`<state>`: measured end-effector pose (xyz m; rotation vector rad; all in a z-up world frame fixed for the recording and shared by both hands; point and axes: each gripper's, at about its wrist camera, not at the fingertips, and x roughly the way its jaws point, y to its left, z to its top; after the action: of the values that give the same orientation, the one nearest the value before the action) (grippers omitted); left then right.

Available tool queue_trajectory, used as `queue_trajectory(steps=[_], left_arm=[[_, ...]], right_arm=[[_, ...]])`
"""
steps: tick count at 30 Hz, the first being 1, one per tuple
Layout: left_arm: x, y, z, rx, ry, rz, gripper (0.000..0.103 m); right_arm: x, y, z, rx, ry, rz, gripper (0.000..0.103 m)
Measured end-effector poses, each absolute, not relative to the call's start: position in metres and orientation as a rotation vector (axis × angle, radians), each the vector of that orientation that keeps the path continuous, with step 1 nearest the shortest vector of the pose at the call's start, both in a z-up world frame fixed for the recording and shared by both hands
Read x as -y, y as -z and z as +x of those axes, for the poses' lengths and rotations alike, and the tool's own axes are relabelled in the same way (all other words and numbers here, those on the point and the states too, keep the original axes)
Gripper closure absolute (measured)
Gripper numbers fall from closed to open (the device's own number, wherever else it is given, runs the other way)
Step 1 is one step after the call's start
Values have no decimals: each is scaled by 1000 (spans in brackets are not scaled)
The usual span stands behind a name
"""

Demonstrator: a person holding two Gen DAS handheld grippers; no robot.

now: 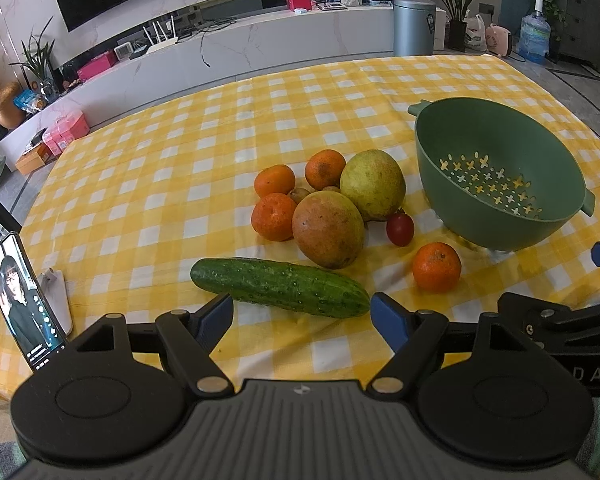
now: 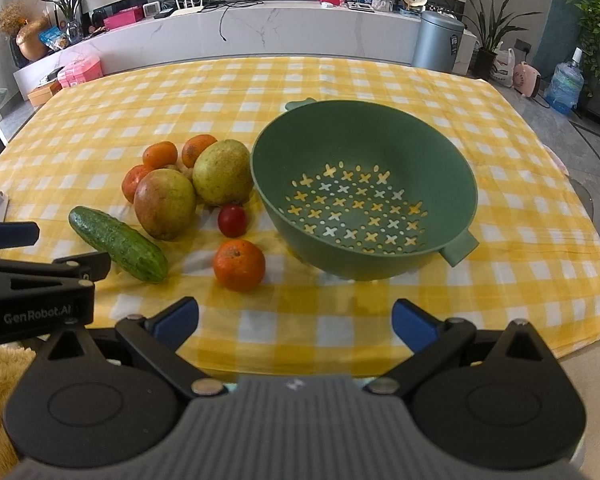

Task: Organize fruits
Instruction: 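Grasp the red-green mango with the left gripper while the right gripper grasps a tangerine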

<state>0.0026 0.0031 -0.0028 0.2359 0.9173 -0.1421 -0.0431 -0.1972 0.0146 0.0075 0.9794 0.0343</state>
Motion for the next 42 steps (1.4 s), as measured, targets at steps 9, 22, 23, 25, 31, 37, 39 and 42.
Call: queue_trajectory(steps=[9,22,23,25,31,37,39,42], left_arm=[[-25,-3,18,-956,313,170,45],[-24,32,58,-991,268,99,32],[-22,33,61,-983,265,106,29],[-19,36,69,-969,255,100,28],[-14,50,83,-941,256,85,25],[-6,60,88,-905,271,102,21],[-2,63,91,-906,269,112,21],[1,66,94,-907,260,125,21]], right_arm=[[193,-9,-39,-910,-128,83,22],[188,37,-6,-945,-135,171,37],[189,39,-5,-938,-135,183,37],[189,43,-2,-931,-135,190,37],[188,52,7,-932,-132,210,39],[187,62,14,-956,-134,227,47],[187,66,15,-965,-133,231,50],[186,68,17,-958,-136,217,51]])
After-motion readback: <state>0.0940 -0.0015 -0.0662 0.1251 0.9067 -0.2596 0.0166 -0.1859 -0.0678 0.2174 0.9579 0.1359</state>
